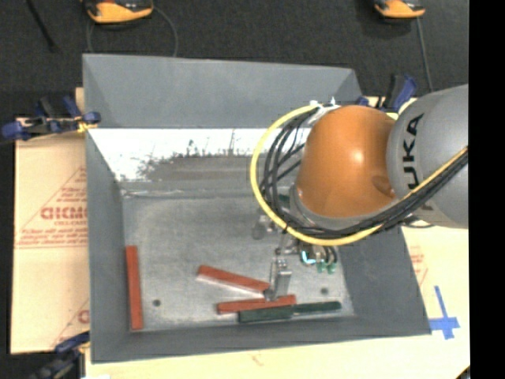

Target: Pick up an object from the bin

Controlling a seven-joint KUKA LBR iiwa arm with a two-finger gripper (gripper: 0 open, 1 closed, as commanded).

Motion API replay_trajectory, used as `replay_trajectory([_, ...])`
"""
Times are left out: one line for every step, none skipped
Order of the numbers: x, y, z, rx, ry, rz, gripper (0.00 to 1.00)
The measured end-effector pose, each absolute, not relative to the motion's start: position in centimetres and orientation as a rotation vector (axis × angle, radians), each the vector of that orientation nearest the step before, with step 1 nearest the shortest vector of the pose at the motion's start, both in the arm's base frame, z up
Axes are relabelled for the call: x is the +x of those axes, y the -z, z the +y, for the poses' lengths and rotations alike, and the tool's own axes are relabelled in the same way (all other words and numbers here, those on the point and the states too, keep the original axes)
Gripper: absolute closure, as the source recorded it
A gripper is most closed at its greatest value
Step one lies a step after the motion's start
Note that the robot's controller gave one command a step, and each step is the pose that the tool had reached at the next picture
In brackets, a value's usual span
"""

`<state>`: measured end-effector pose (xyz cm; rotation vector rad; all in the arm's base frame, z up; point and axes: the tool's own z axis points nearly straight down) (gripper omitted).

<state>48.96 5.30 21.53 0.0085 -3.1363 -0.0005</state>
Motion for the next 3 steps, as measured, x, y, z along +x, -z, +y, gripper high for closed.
replay_trajectory([47.7,-7.0,7.1,-0.089,0.005,-3.155,0.00])
replay_trajectory([47.7,-7.3,7.1,-0.094,0.005,-3.153,1.00])
replay_trajectory([48.9,-22.3,5.8,0.036,0.000,-3.153,1.00])
